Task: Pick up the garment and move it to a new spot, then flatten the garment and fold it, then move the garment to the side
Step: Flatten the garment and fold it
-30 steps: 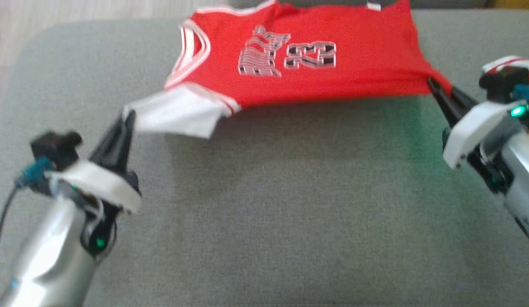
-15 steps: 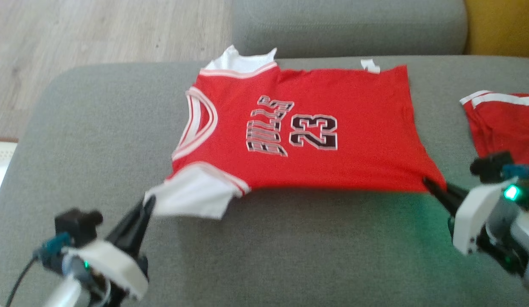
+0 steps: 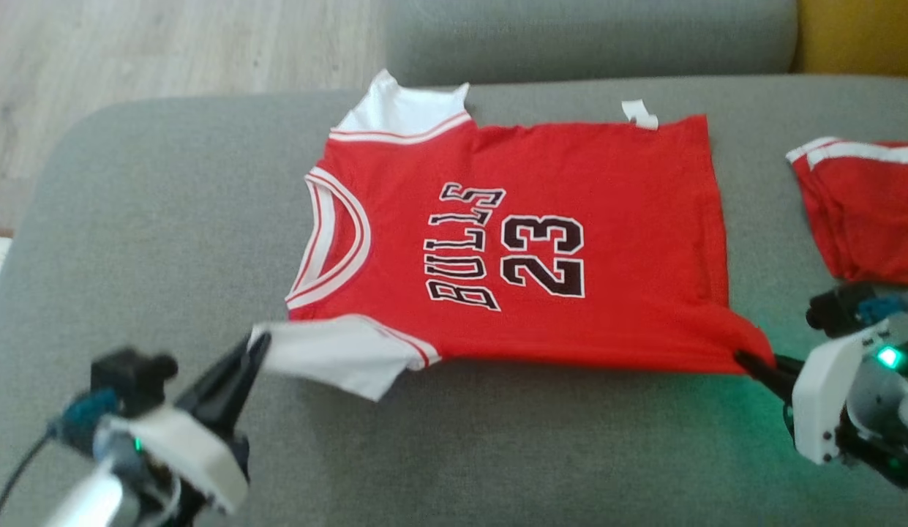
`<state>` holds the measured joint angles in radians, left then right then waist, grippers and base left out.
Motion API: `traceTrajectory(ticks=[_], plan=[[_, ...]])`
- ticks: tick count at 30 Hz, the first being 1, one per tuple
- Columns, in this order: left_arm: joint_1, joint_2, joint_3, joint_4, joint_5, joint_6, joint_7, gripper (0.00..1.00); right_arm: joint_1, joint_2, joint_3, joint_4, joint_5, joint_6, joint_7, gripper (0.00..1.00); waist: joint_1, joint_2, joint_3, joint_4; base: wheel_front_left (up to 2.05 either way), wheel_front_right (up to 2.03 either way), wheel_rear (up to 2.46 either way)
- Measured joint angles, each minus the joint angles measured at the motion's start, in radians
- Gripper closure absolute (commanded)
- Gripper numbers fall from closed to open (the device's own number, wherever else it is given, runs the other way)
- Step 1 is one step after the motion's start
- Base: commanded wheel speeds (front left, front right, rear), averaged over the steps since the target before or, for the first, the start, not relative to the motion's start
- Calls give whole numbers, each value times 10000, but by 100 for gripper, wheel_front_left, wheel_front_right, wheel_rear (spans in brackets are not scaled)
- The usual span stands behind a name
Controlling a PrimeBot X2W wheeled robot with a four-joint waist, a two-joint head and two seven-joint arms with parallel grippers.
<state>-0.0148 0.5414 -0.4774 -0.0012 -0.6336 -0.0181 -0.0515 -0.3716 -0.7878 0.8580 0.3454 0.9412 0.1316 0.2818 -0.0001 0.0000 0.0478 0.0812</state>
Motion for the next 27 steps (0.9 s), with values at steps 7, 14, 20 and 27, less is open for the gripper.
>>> traceTrajectory(ticks=[7,14,20,27], plan=[[-1871,102,-326,863,420,-520,523,100,-936,284,-403,73,-291,0,1091,100,0,0,755,-156,0,0,0],[-3862,71,-663,2316,700,-890,675,100,-2197,736,-690,470,-589,0,1829,100,0,0,1562,-354,0,0,0],[-5095,-77,-1108,3440,978,-1055,464,100,-2801,1012,-631,771,-895,0,2303,100,1,0,2139,-461,0,0,0],[-6390,-591,-1570,4987,1308,-1014,-274,0,-3452,1467,-1170,1563,-1156,0,1657,0,2,0,2504,-400,0,0,0]])
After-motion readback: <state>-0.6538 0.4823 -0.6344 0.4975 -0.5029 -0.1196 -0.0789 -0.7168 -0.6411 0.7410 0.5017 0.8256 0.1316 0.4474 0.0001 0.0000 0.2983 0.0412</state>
